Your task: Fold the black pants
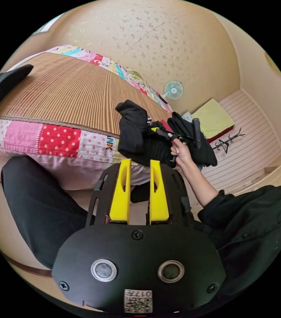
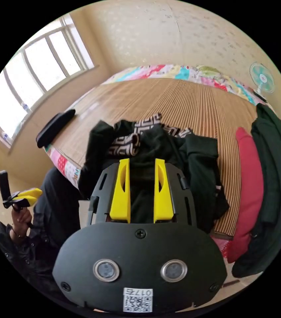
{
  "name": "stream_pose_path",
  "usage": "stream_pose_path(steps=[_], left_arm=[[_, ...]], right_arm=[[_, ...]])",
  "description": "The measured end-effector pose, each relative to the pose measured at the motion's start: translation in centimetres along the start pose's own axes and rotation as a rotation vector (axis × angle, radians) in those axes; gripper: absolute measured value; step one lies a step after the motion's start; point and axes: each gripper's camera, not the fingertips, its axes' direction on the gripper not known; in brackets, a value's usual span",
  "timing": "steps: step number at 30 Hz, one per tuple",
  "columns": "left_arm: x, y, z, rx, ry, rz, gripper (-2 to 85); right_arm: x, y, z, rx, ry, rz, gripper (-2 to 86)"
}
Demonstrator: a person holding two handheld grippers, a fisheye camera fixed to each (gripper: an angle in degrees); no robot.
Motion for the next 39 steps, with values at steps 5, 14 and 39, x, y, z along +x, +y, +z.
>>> stream_pose_path(steps=[5,14,39], left_arm=[[0.6,-4.2,-0.2,0.042,0.018,0.02,10.0],[0.3,-18.5,3.0,0.023,-0.093,0.135,10.1],[-0.1,-28.8,1.5,0.122,0.374,0.269,0.2]], right_arm=[[-2.7,4.5,-6.5,0.249,-0.127,-0.09,3.6],[-3.0,12.8,-2.8,0.028,-0.384,-0.111,2.3],[2.8,5.7,-17.7,0.405,-0.212,-0.14,3.0]])
